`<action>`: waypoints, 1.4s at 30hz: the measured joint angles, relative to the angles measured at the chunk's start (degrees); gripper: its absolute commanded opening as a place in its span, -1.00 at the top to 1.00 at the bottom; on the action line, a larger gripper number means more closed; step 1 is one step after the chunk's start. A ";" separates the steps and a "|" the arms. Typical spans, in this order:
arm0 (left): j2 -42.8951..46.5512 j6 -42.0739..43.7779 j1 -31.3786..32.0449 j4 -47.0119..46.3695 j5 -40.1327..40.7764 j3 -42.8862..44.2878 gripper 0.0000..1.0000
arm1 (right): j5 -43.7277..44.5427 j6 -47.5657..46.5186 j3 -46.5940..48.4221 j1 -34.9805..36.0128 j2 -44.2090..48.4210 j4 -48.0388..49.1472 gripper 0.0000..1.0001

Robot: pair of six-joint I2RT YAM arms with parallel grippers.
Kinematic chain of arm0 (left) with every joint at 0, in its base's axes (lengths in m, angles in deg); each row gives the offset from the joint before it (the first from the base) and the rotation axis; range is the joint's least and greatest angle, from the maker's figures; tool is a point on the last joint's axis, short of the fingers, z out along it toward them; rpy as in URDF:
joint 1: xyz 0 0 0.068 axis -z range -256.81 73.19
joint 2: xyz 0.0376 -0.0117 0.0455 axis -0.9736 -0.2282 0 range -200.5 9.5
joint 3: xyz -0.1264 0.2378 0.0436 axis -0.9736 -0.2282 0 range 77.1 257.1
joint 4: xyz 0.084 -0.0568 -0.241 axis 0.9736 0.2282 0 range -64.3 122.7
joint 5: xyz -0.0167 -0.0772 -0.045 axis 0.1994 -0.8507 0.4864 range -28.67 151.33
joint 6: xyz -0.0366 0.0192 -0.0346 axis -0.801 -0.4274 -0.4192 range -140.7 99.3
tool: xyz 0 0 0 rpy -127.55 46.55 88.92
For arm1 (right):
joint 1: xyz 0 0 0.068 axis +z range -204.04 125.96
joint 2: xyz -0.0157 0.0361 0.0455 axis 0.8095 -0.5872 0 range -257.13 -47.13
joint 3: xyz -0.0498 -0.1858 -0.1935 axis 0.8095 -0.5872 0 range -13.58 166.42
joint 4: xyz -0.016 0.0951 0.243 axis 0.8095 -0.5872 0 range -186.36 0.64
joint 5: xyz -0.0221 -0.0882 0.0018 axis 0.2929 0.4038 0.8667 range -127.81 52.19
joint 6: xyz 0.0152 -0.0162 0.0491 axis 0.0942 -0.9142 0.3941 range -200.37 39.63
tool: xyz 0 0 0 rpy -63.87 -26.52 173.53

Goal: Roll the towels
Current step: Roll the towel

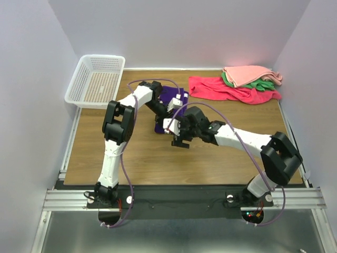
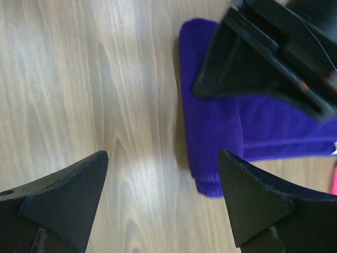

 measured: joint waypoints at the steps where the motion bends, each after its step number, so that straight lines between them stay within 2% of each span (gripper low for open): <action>1: 0.00 0.00 0.00 0.00 0.00 0.00 0.38 | 1.42 -1.42 -0.63 1.07 -0.31 1.46 -0.81; 11: 0.00 0.46 -0.15 0.11 -0.35 -0.17 0.28 | 11.47 -10.62 -4.81 2.58 -8.76 16.15 -0.82; 14: 0.00 0.70 -0.22 0.15 -0.55 -0.24 0.28 | 12.74 -11.80 -4.79 2.54 -10.12 19.12 -0.73; 17: 0.00 0.90 -0.24 0.20 -0.63 -0.35 0.25 | 13.51 -12.55 -4.79 2.54 -11.69 21.16 -0.10; 18: 0.00 0.92 -0.24 0.20 -0.68 -0.39 0.23 | 13.68 -12.41 -4.79 2.54 -12.13 21.33 0.19; 20: 0.00 0.92 -0.24 0.24 -0.72 -0.39 0.13 | 13.79 -12.48 -4.79 2.54 -12.61 21.46 0.39; 21: 0.00 0.92 -0.24 0.28 -0.79 -0.44 0.09 | 13.64 -12.17 -4.74 2.47 -12.63 21.24 0.57; 22: 0.04 0.83 -0.26 0.37 -0.85 -0.44 0.06 | 13.09 -11.80 -4.42 2.27 -12.63 20.57 0.91; 26: 0.50 0.50 -0.33 0.68 -0.74 -0.68 -0.16 | 9.11 -9.86 -2.12 0.24 -12.72 16.92 0.97; 32: 4.22 -1.90 -1.14 -0.02 3.65 -2.21 -0.21 | 2.80 -9.90 -0.07 -1.64 -12.70 11.89 0.99; 39: 11.69 -5.86 -8.74 -2.36 7.78 -2.23 -0.22 | -0.33 -10.51 2.14 -1.73 -12.48 4.61 0.99; 42: 16.28 -9.20 -12.96 -7.91 8.33 -4.52 -0.25 | -1.40 -9.35 4.76 -1.88 -12.61 -0.11 0.99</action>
